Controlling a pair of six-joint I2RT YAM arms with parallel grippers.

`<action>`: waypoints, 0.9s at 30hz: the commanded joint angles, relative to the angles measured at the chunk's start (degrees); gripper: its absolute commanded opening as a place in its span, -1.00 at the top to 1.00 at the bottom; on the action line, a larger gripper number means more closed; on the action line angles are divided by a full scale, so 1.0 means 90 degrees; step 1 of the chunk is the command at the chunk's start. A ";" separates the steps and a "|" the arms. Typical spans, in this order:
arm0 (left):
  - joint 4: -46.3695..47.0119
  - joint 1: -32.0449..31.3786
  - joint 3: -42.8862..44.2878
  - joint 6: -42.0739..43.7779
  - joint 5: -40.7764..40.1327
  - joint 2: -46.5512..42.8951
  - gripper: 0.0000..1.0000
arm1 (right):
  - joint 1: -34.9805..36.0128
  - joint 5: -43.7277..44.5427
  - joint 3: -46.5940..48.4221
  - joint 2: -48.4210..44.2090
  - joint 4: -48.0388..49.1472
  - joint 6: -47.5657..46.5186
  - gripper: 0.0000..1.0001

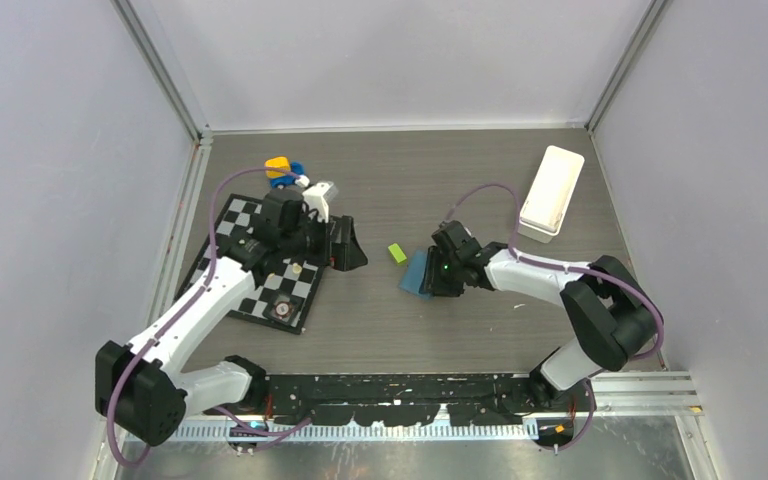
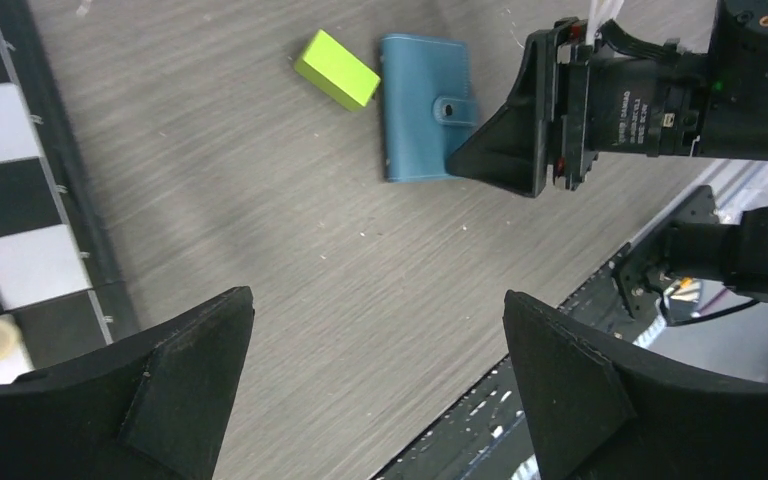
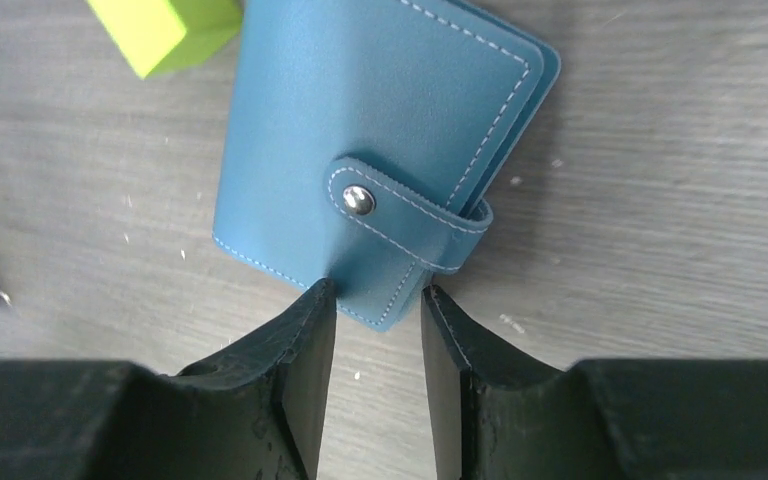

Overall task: Put the credit cards into the card holder
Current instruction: Open the card holder at the center of the board.

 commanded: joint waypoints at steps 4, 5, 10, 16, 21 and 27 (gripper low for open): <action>0.1747 -0.0467 -0.0915 -0.1563 0.0125 0.0093 -0.95 | 0.0139 0.0189 0.0568 -0.0570 -0.0731 -0.0905 -0.04; 0.1967 -0.0562 -0.1027 -0.1770 0.0045 0.0168 -0.95 | 0.0131 0.0224 0.0674 -0.0571 -0.0865 -0.1074 -0.06; 0.2808 -0.0944 -0.1365 -0.2482 -0.0301 0.0714 -0.84 | -0.0001 -0.0022 0.1015 -0.0295 -0.0959 -0.1850 -0.09; 0.3544 -0.1171 -0.1375 -0.2652 -0.0404 0.1621 -0.62 | -0.0048 0.0038 0.1155 0.0181 -0.0742 -0.2373 -0.03; 0.3580 -0.1451 -0.1085 -0.2469 -0.0697 0.2349 -0.44 | -0.0056 0.0023 0.1163 0.0290 -0.0504 -0.2654 -0.01; 0.3634 -0.1514 -0.0760 -0.2332 -0.0847 0.2973 -0.36 | -0.0056 0.0229 0.1126 0.0363 -0.0335 -0.2753 0.01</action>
